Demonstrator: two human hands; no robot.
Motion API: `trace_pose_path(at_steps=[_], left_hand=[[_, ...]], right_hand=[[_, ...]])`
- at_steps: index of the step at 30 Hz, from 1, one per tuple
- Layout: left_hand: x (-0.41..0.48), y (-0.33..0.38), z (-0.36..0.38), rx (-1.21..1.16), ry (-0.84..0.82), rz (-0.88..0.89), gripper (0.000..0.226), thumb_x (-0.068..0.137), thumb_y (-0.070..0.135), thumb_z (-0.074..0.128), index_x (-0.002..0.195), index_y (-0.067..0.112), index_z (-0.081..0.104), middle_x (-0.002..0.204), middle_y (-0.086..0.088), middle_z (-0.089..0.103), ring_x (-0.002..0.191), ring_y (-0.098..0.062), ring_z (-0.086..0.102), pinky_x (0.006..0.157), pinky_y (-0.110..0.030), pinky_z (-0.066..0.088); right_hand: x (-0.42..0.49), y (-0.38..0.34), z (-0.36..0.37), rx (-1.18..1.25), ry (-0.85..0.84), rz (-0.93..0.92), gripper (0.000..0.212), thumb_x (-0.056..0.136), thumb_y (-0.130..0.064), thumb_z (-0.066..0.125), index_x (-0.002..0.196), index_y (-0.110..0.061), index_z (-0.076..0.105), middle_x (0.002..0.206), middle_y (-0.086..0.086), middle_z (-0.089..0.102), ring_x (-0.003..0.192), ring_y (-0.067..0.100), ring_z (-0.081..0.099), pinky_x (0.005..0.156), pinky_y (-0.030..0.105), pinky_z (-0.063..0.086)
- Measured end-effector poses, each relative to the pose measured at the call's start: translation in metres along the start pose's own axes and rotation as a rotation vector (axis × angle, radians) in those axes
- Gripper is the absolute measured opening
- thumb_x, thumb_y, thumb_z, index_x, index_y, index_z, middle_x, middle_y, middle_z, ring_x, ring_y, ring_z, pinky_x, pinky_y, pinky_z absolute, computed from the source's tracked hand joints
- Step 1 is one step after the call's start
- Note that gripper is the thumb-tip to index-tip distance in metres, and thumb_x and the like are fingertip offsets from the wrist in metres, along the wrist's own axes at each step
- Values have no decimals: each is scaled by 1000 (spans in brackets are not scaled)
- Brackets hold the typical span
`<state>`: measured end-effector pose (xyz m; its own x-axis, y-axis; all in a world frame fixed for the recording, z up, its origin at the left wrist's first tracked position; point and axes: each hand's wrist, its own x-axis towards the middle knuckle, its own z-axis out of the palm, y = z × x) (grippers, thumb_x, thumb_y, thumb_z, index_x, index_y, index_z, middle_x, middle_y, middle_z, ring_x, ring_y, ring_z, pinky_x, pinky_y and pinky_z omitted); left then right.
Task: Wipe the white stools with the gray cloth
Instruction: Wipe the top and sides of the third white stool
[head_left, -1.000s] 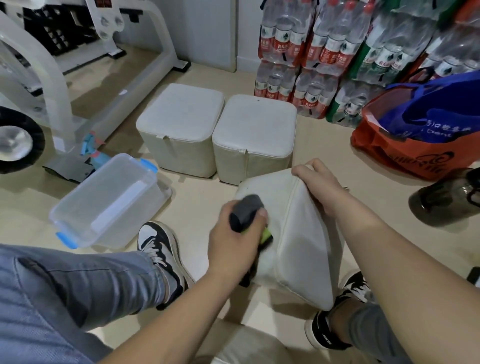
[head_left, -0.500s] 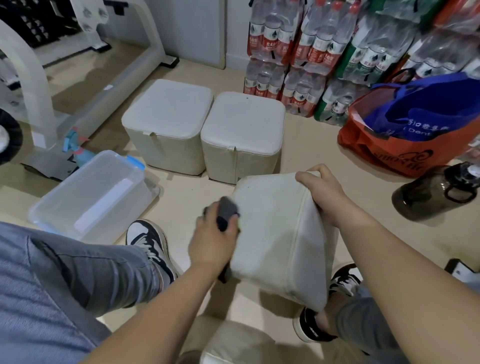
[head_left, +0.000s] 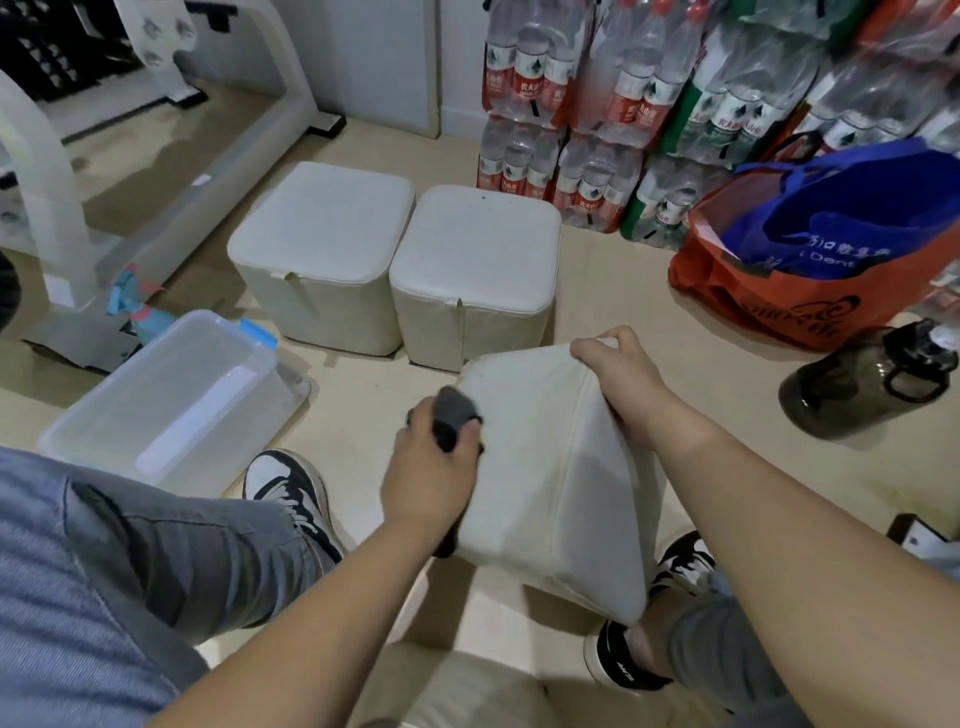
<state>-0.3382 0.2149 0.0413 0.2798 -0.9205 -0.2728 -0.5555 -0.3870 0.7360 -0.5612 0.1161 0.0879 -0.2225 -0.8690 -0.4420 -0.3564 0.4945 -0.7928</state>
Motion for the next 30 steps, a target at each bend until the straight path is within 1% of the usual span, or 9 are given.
trace_pose_path(at_steps=[3,6,9,14,16,20,23,28,30], left_hand=[[-10,16,2,-62,10,-39,55,96,65,52,139,34,42,115,3,68,104,-25,66,84,-38,55],[-37,64,9,-172,-106,166,50,97,63,58,141,42,44,116,20,64,106,-8,62,86,-31,50],[-29,70,8,-103,-137,328,54,92,64,63,140,49,44,124,20,64,109,-6,61,90,-32,52],[13,17,-2,-68,13,-34,55,99,57,59,143,28,46,113,1,66,110,-31,65,76,-34,44],[6,24,0,-106,18,-45,51,99,56,58,140,27,47,106,6,64,107,-28,66,75,-34,43],[-31,78,8,-244,-112,264,46,95,58,64,136,42,51,112,23,67,102,3,63,82,-24,50],[-24,78,8,-86,-105,457,57,91,62,66,142,44,47,124,15,60,109,-6,58,87,-29,51],[9,23,-2,36,74,79,62,94,67,56,146,35,44,125,-1,51,111,-27,61,82,-38,53],[-2,30,1,-84,49,83,59,93,68,54,141,34,47,124,2,60,113,-24,63,89,-41,55]], right_hand=[[1,-6,5,-65,0,-38,40,75,-67,59,99,-35,56,118,-2,66,119,29,59,107,51,48],[-1,-8,3,-81,-15,-33,41,75,-67,59,99,-34,55,119,0,65,120,30,58,108,51,47],[-3,-3,-3,-49,-22,-42,41,74,-67,61,99,-35,56,118,-3,60,123,28,56,109,52,45],[-3,-1,0,-151,-66,-61,44,88,-63,58,119,-32,54,122,-8,44,129,25,45,112,48,40],[-5,-4,3,-158,-77,-81,43,90,-63,55,119,-32,54,123,-7,46,129,24,44,113,48,39],[-12,-7,6,-76,-91,-101,34,79,-70,58,97,-42,57,119,-5,57,128,29,52,111,52,44],[-10,0,5,-20,-118,-109,23,76,-63,63,88,-44,61,119,4,65,128,32,56,109,55,46],[-12,0,2,-54,-103,-96,29,80,-59,61,97,-36,59,121,0,63,120,25,56,101,46,46],[-9,0,3,-46,-95,-102,30,83,-60,59,98,-34,58,122,0,63,118,24,57,97,43,46]])
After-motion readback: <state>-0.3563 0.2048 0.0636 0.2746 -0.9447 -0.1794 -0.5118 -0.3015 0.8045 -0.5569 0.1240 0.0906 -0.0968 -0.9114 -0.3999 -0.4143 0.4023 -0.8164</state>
